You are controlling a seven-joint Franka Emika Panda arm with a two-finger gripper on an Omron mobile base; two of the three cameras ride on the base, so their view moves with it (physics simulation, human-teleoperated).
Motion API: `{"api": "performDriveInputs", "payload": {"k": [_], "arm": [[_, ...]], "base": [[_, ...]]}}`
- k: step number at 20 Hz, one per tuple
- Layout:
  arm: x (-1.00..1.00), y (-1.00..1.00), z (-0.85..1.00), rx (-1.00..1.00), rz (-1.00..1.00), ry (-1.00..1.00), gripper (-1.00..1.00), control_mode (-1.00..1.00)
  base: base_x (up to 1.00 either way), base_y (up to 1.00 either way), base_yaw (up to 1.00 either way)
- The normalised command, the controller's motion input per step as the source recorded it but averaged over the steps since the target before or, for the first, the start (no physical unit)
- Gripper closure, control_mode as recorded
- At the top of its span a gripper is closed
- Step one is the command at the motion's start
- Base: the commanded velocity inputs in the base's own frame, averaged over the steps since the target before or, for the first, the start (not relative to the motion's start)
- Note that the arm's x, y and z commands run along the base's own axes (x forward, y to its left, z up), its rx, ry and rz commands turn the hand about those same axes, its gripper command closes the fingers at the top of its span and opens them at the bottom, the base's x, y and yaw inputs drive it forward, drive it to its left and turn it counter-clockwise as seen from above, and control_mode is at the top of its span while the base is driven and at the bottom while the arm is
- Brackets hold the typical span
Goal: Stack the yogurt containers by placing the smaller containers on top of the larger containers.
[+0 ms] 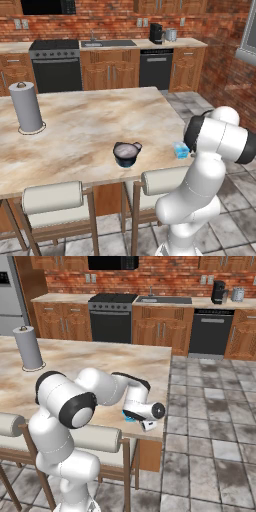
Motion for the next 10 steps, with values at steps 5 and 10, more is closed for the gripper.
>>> {"api": "performDriveInputs", "payload": {"k": [5, 10], "arm": [[-0.01, 0.14, -0.11, 0.00, 0.00, 0.02, -1.00, -1.00], [-0.04, 0.12, -0.11, 0.00, 0.00, 0.01, -1.00, -1.00]], "base": [[0.00, 0.00, 0.00], [0.00, 0.00, 0.00]]}}
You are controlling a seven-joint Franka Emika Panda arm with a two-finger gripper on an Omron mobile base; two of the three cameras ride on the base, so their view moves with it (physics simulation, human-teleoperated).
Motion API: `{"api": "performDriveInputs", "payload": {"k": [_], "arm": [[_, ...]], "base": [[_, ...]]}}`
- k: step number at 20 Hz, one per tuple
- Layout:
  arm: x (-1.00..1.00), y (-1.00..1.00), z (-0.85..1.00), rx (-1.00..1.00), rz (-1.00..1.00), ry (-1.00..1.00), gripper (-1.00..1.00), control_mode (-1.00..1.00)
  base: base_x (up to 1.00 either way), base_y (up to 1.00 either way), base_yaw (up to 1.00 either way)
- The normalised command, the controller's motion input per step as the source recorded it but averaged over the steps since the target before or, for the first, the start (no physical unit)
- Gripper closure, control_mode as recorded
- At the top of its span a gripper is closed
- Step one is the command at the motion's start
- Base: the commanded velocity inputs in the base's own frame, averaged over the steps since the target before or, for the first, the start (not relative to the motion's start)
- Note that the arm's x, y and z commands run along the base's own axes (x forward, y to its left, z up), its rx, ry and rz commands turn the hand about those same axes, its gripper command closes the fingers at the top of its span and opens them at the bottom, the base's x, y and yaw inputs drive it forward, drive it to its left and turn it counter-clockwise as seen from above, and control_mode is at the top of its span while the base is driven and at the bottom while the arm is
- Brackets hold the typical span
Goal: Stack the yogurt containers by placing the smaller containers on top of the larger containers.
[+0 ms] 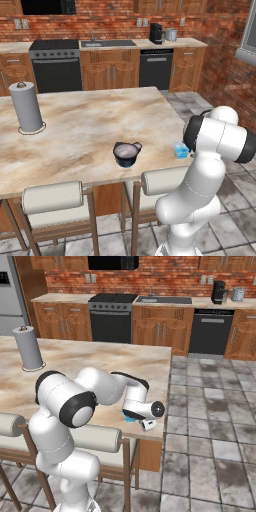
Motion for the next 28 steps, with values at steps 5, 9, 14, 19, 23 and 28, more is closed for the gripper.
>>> {"api": "performDriveInputs", "payload": {"k": [5, 9, 14, 19, 23, 28], "arm": [[-0.06, 0.10, -0.11, 0.00, 0.00, 0.01, -1.00, -1.00], [-0.04, 0.12, -0.12, 0.00, 0.00, 0.01, -1.00, -1.00], [0.00, 0.14, -0.14, 0.00, 0.00, 0.02, 1.00, -1.00], [0.00, 0.07, -0.09, 0.00, 0.00, 0.01, 1.00, -1.00], [0.00, 0.00, -0.01, 0.00, 0.00, 0.00, 1.00, -1.00], [-0.01, 0.00, 0.00, 0.00, 0.00, 0.00, 1.00, -1.00]], "base": [[0.00, 0.00, 0.00], [0.00, 0.00, 0.00], [0.00, 0.00, 0.00], [0.00, 0.00, 0.00], [0.00, 0.00, 0.00], [0.00, 0.00, 0.00]]}}
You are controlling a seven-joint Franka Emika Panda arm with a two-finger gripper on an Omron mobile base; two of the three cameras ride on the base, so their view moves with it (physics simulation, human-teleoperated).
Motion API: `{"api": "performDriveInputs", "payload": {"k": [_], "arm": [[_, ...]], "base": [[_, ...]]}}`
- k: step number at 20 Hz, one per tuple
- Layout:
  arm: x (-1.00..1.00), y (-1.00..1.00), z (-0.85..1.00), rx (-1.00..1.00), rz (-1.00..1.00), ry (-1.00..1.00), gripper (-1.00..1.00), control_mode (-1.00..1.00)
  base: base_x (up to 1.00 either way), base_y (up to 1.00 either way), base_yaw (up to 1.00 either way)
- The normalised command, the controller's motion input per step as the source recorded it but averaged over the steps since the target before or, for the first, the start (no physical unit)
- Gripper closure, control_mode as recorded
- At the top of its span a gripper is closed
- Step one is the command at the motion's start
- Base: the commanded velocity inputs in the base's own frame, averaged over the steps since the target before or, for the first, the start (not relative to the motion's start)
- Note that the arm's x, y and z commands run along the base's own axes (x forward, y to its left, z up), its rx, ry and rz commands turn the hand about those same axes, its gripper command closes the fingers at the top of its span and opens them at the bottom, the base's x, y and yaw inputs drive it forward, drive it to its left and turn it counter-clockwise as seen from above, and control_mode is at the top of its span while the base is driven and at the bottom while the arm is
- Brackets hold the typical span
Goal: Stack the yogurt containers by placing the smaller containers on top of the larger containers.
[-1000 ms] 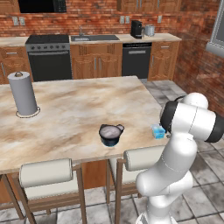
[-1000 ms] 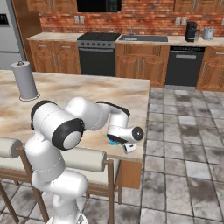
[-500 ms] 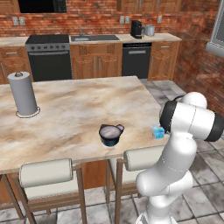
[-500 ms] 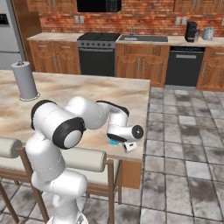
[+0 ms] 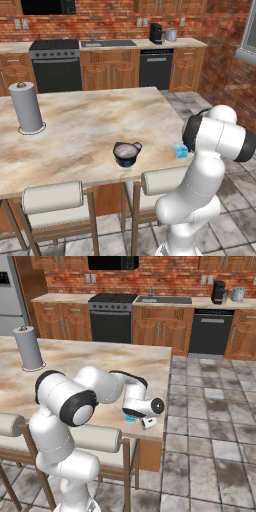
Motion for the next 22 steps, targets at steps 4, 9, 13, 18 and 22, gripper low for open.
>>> {"api": "performDriveInputs", "payload": {"k": [4, 9, 13, 18, 22], "arm": [[-0.13, 0.00, 0.03, 0.01, 0.00, -0.06, 1.00, -1.00], [-0.20, 0.00, 0.13, 0.00, 0.00, -0.13, 1.00, -1.00], [-0.21, 0.00, 0.18, 0.00, 0.01, -0.13, 1.00, -1.00], [-0.20, 0.00, 0.23, 0.00, 0.03, -0.10, 1.00, -1.00], [-0.20, 0.00, 0.29, 0.00, 0.04, -0.06, 1.00, -1.00]], "base": [[0.00, 0.00, 0.00], [0.00, 0.00, 0.00], [0.00, 0.00, 0.00], [0.00, 0.00, 0.00], [0.00, 0.00, 0.00]]}}
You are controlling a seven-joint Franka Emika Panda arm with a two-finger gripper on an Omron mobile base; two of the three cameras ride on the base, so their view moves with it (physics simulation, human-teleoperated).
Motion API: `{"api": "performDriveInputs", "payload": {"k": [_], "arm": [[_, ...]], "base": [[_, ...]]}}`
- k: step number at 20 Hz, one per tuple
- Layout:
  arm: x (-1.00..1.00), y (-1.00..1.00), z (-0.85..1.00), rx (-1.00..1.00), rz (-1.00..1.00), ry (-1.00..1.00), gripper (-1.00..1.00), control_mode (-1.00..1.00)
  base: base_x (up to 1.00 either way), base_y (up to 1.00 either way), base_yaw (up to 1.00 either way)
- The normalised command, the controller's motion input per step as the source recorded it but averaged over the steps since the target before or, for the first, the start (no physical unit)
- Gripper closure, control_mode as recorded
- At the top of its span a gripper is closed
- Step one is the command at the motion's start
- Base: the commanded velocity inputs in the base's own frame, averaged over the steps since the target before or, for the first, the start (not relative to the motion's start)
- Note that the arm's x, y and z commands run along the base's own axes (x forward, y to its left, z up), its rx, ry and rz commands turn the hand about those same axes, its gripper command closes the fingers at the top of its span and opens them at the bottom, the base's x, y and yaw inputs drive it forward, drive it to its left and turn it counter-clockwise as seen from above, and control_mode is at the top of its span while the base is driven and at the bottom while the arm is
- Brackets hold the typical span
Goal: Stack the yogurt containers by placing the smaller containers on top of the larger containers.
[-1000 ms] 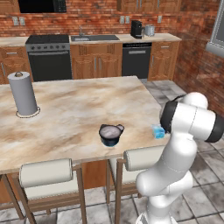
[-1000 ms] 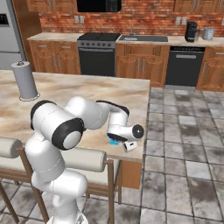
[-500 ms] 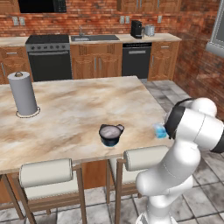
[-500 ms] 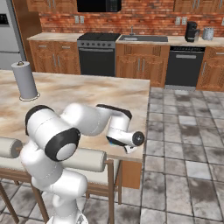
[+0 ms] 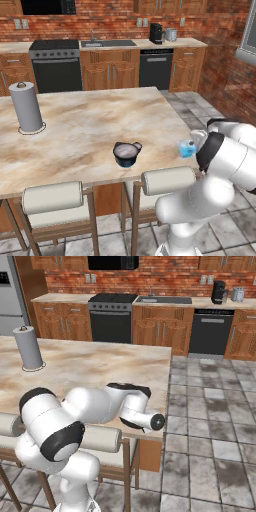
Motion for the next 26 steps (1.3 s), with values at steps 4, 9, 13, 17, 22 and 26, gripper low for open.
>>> {"api": "performDriveInputs", "payload": {"k": [4, 9, 13, 17, 22, 26], "arm": [[-0.15, 0.00, 0.43, 0.01, 0.03, -0.01, 1.00, -1.00], [-0.10, 0.00, 0.49, 0.01, 0.03, 0.00, 1.00, -1.00], [-0.07, 0.01, 0.51, 0.00, 0.04, 0.04, 1.00, -1.00], [-0.09, 0.08, 0.43, 0.00, 0.04, 0.05, 1.00, -1.00], [-0.11, 0.21, 0.30, 0.00, 0.02, 0.02, 1.00, -1.00], [-0.14, 0.34, 0.19, 0.00, 0.02, 0.00, 1.00, -1.00]], "base": [[0.00, 0.00, 0.00], [0.00, 0.00, 0.00], [0.00, 0.00, 0.00], [0.00, 0.00, 0.00], [0.00, 0.00, 0.00], [0.00, 0.00, 0.00]]}}
